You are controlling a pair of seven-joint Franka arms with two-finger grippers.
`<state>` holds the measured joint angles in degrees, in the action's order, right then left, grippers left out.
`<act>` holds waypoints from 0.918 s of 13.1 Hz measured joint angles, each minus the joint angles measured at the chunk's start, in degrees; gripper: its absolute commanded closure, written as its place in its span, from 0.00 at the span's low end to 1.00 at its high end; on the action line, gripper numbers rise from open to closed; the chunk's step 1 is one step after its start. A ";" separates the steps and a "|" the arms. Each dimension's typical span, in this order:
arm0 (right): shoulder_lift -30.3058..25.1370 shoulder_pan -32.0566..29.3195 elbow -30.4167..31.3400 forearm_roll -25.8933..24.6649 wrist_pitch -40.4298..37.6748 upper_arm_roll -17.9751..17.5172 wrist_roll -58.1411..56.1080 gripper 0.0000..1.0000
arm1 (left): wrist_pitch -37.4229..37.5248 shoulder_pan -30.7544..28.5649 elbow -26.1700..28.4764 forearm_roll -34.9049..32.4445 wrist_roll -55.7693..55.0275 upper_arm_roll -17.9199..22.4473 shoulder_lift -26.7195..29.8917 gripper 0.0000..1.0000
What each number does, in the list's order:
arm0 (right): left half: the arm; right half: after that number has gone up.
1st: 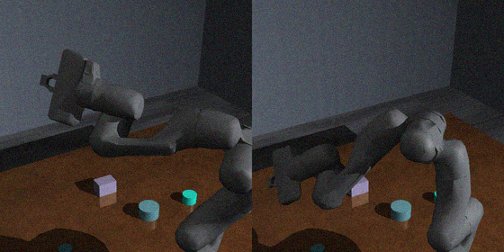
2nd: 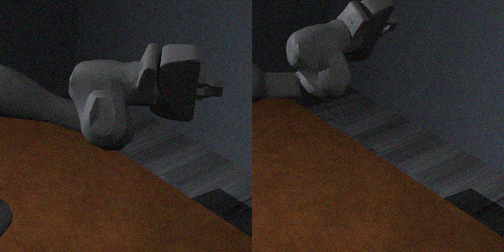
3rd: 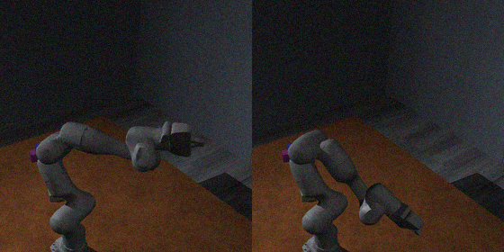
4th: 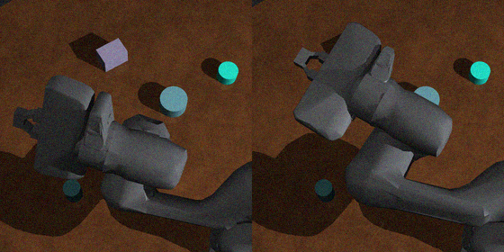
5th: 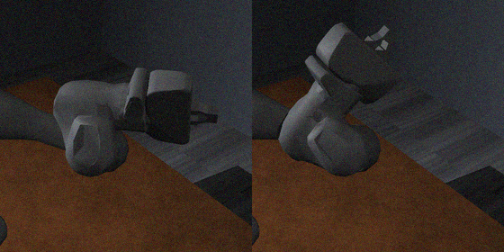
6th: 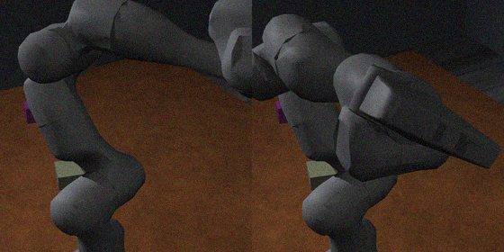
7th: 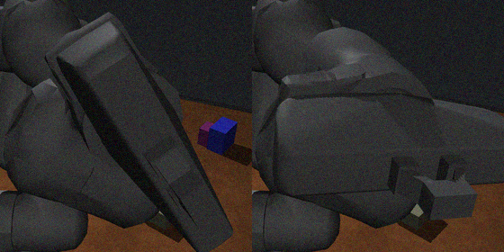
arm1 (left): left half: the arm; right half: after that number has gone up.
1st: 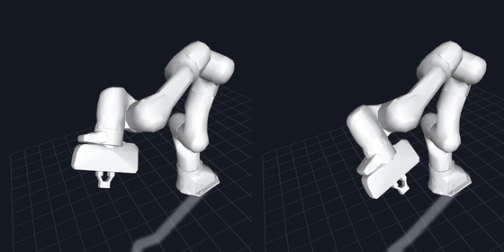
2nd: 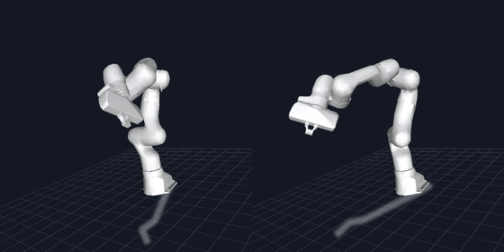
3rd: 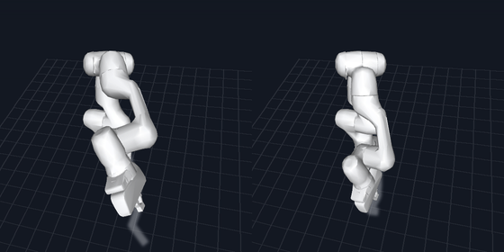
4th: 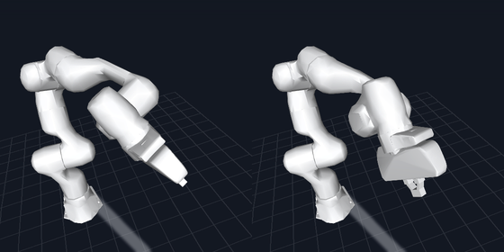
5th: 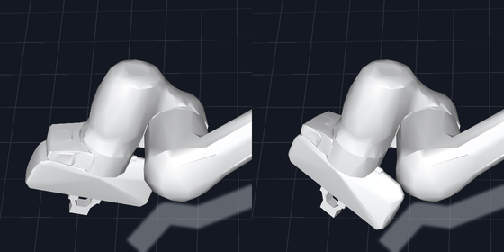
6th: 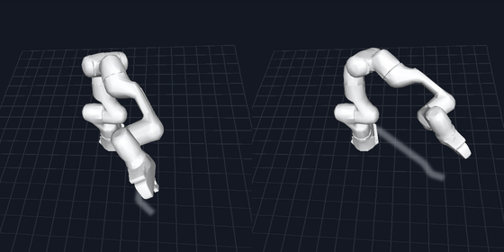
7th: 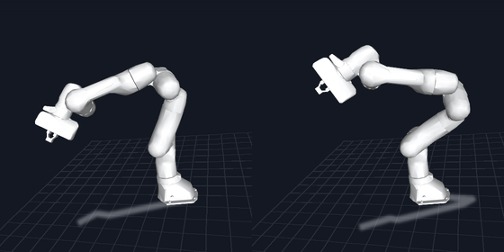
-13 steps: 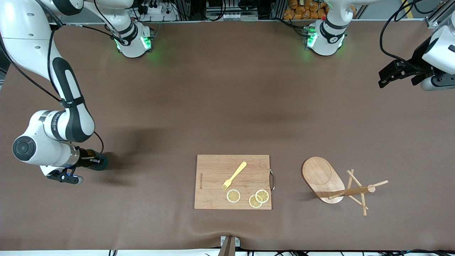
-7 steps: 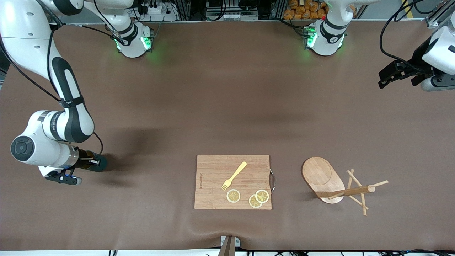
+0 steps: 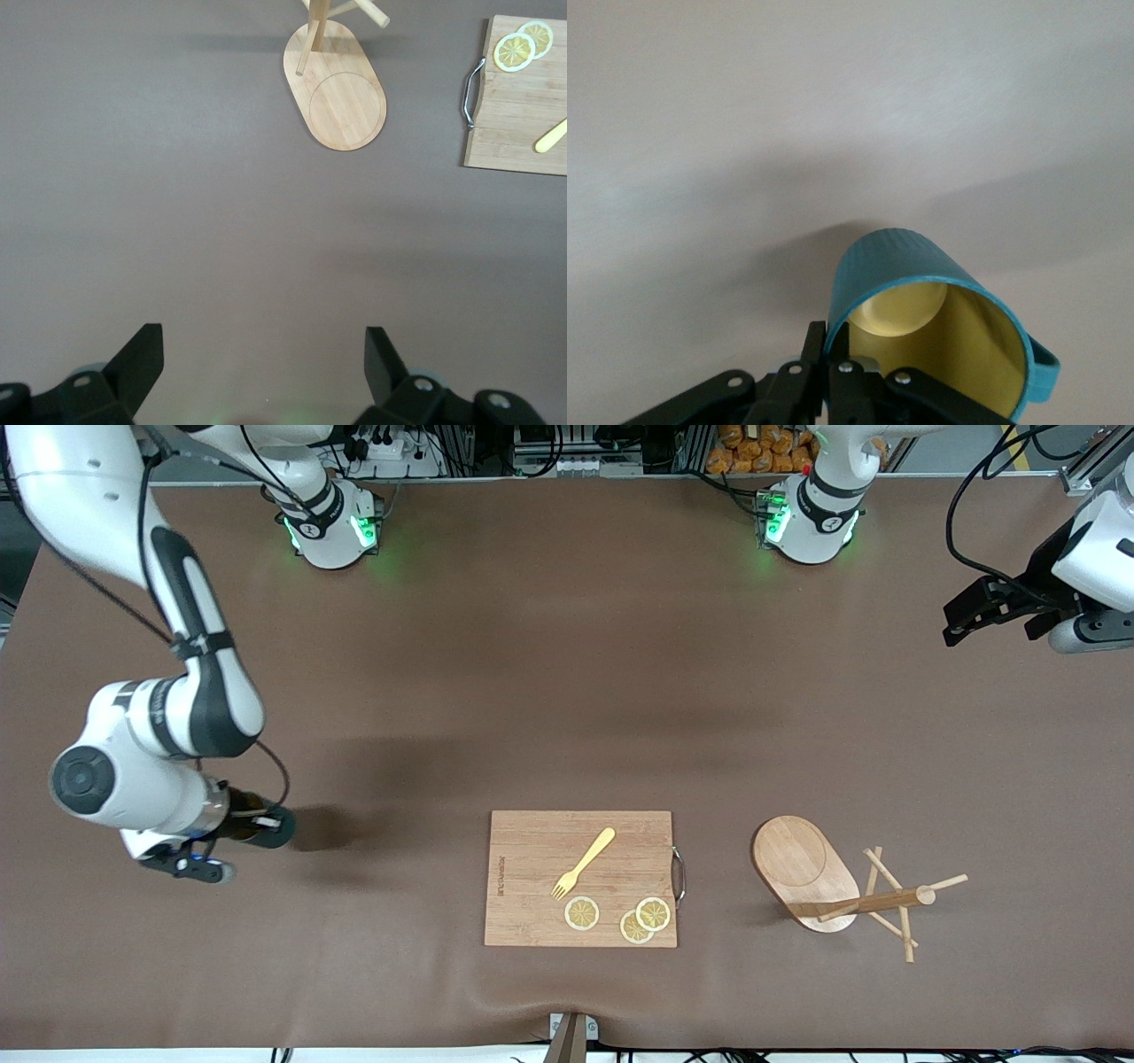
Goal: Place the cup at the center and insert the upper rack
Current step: 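Lift the teal mug with the right gripper and carry it toward table center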
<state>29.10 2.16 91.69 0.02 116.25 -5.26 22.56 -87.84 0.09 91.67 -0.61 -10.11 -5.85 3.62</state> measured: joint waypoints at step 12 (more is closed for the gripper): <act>-5.96 15.05 0.78 -0.17 -4.52 -22.97 35.52 1.00 | -0.68 -0.73 0.61 0.00 0.04 0.04 -0.54 0.00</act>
<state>23.14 17.21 92.47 -0.15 111.73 -28.24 58.07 -88.53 -0.64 92.28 -0.61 -10.07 -5.81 3.08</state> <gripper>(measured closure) 0.960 0.000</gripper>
